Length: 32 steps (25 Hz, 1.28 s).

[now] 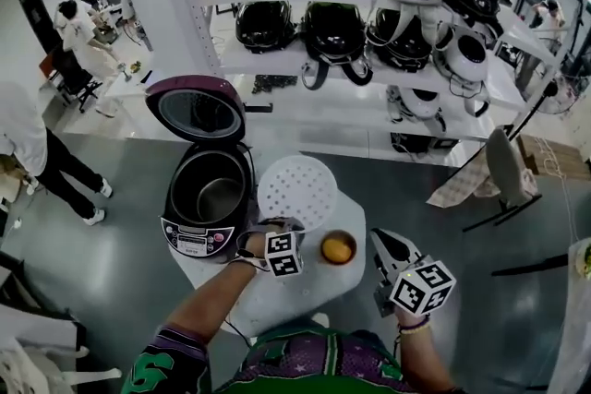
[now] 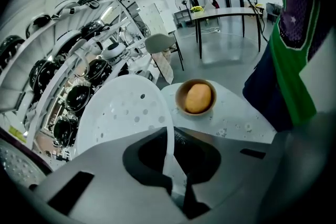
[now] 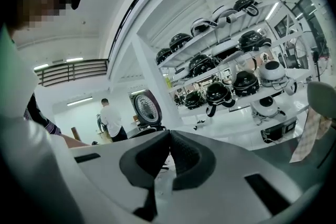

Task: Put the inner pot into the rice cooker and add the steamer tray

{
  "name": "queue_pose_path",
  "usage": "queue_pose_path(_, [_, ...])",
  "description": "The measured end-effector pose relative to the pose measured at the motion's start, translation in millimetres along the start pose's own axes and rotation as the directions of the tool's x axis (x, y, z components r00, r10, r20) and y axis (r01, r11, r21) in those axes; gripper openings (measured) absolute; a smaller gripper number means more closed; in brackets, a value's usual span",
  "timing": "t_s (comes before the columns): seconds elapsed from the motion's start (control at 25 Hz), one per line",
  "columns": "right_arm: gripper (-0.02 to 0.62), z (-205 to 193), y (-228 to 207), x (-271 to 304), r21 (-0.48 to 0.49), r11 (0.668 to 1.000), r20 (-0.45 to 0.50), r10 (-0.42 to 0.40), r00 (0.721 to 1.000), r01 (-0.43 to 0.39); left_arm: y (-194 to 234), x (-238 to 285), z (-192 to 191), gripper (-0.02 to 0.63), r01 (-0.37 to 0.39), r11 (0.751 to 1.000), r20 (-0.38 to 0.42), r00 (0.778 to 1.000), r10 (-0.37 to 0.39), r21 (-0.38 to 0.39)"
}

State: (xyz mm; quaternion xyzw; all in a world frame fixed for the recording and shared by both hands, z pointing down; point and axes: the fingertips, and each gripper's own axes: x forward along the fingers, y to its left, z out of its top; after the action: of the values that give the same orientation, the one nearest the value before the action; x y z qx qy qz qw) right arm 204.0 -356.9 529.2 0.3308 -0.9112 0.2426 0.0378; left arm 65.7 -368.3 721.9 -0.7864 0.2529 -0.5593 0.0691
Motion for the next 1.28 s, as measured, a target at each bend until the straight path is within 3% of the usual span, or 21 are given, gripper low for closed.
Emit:
queue_pose_path(0.4, [0.006,39.8,40.3,40.5,-0.053,0.994,0.033,0.101,0.994,-0.1,19.7,-67.5,7.8,0.032,-0.049,0.999,0.039,0.998,0.048,0.01])
queue_pose_path(0.68, [0.006,56.8,73.7,62.5,-0.057,0.988,0.032,0.147,0.989,-0.145,34.0,-127.3,1.8,0.032,-0.091,0.995,0.081,0.992,0.094,-0.037])
queue_pose_path(1.0, [0.006,54.9,126.1,91.6,-0.053,0.979,0.032,0.199,0.979,-0.197,52.4,-180.9,-48.7,0.032,-0.152,0.986,0.053,0.986,0.156,-0.062])
queue_pose_path(1.28, [0.006,54.5,165.2,101.9,-0.072,0.978,0.056,0.201,0.978,-0.196,77.4,-215.9,-104.2,0.032,-0.174,0.976,0.034,0.983,0.18,-0.132])
